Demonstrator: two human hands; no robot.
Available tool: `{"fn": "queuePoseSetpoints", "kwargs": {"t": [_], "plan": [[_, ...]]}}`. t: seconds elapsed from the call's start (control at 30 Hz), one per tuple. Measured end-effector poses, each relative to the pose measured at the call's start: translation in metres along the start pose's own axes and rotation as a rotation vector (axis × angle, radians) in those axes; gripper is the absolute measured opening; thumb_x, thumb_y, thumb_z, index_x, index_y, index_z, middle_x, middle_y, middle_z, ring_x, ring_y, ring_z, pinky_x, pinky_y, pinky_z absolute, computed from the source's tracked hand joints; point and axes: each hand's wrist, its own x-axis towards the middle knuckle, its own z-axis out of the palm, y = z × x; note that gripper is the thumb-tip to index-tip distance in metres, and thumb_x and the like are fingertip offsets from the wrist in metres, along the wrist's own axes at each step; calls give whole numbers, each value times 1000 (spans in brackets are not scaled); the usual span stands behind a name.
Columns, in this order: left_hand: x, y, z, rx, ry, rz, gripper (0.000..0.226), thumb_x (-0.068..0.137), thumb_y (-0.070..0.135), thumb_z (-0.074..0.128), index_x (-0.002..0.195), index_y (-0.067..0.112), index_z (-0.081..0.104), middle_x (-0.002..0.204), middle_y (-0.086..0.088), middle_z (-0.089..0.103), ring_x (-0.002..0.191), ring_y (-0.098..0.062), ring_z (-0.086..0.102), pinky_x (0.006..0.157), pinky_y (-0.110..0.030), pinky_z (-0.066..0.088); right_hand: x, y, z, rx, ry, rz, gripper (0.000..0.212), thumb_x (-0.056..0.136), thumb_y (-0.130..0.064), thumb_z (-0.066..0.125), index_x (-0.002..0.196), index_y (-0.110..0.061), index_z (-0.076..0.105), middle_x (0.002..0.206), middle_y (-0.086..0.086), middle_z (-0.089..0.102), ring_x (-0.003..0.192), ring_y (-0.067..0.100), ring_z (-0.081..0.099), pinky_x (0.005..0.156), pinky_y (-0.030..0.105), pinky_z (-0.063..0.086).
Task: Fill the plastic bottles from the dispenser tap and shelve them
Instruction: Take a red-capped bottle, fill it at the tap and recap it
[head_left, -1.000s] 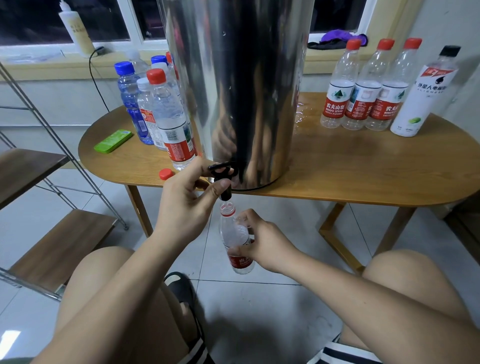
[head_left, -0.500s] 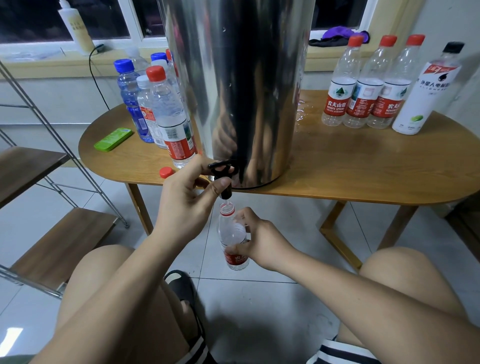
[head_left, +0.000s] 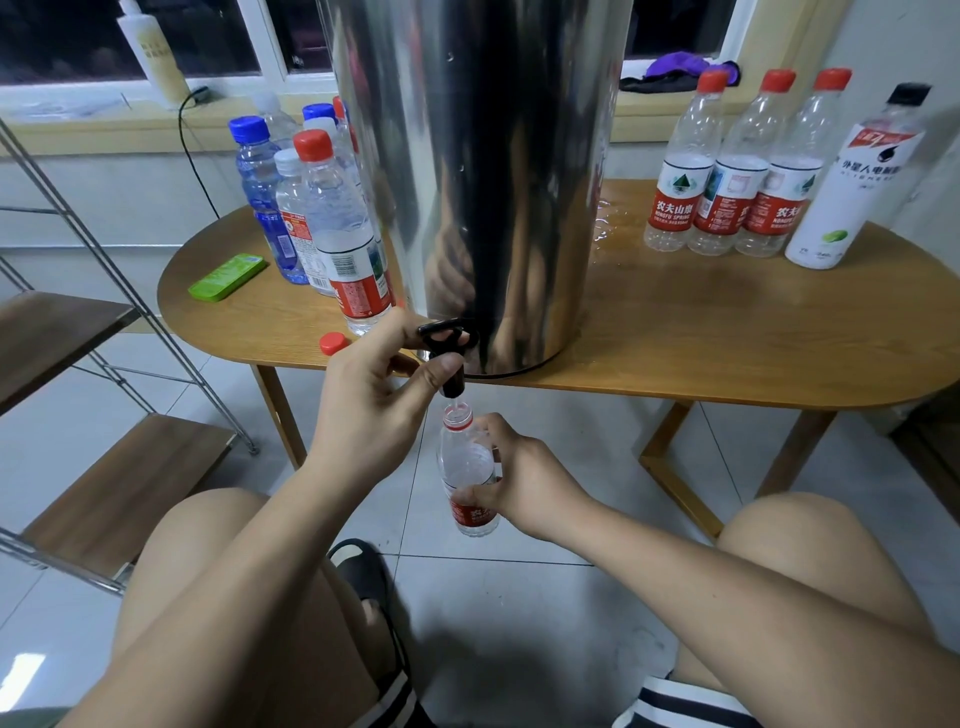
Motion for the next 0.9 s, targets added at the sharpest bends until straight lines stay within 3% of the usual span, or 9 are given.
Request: {"fn": "queuePoseSetpoints", "kwargs": {"t": [0.47,0.9], "plan": [[0,-1,0,-15,-1,-4,15,102,5,75,114,13,72,98,0,77,90,-19,78,79,-47,60,-1,-1,-1,-7,-10,2,72,78,-38,93,133,-36,46,134,-8,68,120,19,67,98,46,61],[1,-1,-1,-15,-7,4,15,102,5,75,116,10,73,93,-3,78,88,-19,79,79,-32,60,0,-2,-2,-4,-6,7,72,79,-36,94,134,-35,47,134,-8,69,121,19,67,99,46,61]]}}
